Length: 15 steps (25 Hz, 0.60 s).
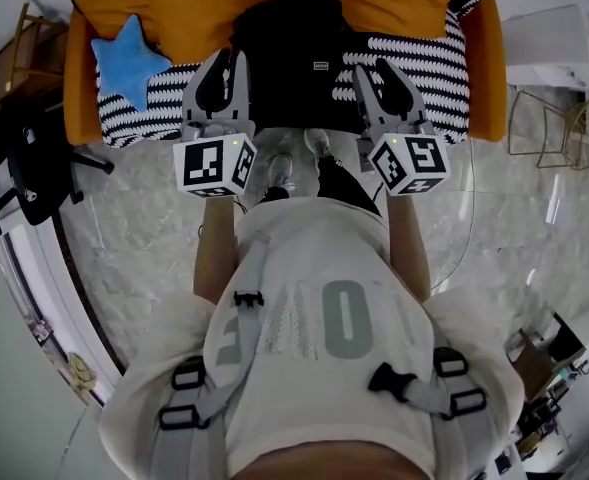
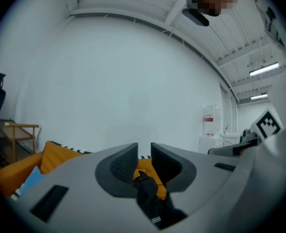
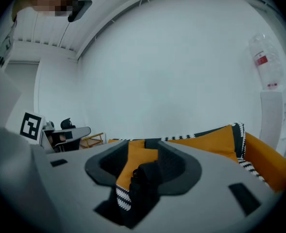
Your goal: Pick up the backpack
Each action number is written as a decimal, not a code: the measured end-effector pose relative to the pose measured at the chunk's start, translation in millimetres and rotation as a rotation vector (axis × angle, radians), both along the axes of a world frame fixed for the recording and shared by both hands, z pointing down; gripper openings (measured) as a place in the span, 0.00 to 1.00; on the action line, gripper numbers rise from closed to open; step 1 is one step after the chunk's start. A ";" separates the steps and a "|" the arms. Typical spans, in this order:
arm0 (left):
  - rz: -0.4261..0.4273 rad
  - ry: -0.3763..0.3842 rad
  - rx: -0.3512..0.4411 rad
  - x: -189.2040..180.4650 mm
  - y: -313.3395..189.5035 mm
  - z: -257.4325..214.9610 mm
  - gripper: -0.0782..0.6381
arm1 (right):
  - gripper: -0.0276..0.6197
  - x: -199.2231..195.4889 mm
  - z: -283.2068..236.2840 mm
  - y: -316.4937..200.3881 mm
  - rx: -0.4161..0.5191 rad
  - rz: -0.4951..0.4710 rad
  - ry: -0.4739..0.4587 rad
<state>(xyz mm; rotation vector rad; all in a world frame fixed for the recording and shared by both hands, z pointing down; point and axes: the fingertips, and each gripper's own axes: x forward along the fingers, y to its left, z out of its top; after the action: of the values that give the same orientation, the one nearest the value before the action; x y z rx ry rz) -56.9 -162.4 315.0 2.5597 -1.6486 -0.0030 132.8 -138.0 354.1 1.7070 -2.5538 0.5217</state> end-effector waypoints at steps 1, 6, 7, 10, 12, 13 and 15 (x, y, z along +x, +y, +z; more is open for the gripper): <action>0.015 0.026 -0.019 0.0 -2.9 4.9 0.24 | 0.35 0.2 5.0 -3.7 -0.019 -0.011 -0.019; 0.011 0.124 -0.134 -7.5 -20.7 55.9 0.44 | 0.54 8.8 36.6 -33.5 -0.109 -0.015 -0.113; -0.001 0.130 -0.158 -10.5 -25.6 72.0 0.45 | 0.55 9.4 45.7 -41.4 -0.123 -0.020 -0.113; -0.027 0.090 -0.202 -17.1 -40.6 127.4 0.47 | 0.55 7.1 84.3 -66.7 -0.172 -0.058 -0.107; -0.040 0.050 -0.218 -22.1 -49.5 166.3 0.47 | 0.56 6.7 118.5 -81.8 -0.201 -0.079 -0.113; -0.047 0.039 -0.234 -25.1 -54.2 187.8 0.47 | 0.56 8.1 137.6 -89.3 -0.212 -0.082 -0.114; -0.066 0.033 -0.285 -31.5 -63.6 234.7 0.48 | 0.58 13.2 178.7 -105.2 -0.233 -0.081 -0.118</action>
<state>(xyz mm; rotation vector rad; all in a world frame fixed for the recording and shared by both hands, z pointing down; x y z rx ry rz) -88.4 -226.0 549.8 2.2824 -1.5914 0.1718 146.1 -243.3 532.8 1.5316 -2.5058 0.8998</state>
